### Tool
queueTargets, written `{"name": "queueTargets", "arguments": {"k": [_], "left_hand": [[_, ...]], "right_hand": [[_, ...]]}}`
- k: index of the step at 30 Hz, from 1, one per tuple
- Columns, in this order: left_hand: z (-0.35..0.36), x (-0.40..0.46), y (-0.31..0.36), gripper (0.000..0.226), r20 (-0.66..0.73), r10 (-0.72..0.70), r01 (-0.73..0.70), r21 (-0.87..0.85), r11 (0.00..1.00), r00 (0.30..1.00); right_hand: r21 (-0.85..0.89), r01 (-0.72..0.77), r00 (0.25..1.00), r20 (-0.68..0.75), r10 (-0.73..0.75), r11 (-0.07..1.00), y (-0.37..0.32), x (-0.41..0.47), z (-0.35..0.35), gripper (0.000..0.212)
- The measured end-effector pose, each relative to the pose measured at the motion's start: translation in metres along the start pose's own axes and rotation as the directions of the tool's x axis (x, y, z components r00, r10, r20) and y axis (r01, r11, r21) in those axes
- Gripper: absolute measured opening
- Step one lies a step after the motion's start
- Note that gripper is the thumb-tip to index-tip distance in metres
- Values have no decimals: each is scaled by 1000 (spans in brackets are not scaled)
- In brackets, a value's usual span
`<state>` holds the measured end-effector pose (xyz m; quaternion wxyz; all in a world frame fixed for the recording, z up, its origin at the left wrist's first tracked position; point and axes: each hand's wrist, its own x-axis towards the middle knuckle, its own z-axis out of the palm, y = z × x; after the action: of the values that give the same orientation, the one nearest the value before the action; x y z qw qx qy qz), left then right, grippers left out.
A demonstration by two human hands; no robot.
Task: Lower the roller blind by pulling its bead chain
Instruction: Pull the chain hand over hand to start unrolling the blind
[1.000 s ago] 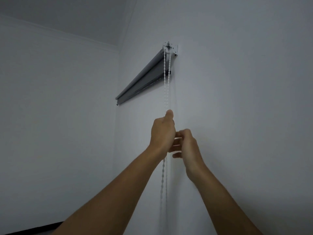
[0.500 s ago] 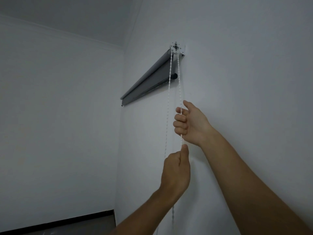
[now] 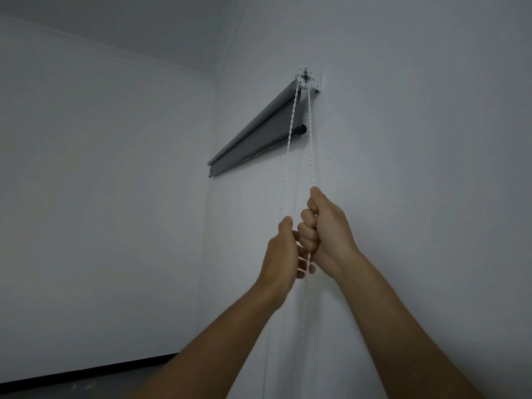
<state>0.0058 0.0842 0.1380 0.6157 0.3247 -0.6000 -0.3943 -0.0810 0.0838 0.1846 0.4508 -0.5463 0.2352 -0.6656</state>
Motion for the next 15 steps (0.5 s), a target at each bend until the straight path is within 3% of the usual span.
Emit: {"name": "queueTargets", "arguments": {"k": [9, 15], "left_hand": [[-2, 25, 37, 59, 62, -12, 9, 47, 999, 998], [4, 30, 62, 42, 189, -132, 155, -112, 982, 973]], "right_hand": [[-126, 31, 999, -30, -35, 992, 29, -38, 1, 46], [-135, -34, 999, 3, 35, 990, 48, -60, -2, 42]]}}
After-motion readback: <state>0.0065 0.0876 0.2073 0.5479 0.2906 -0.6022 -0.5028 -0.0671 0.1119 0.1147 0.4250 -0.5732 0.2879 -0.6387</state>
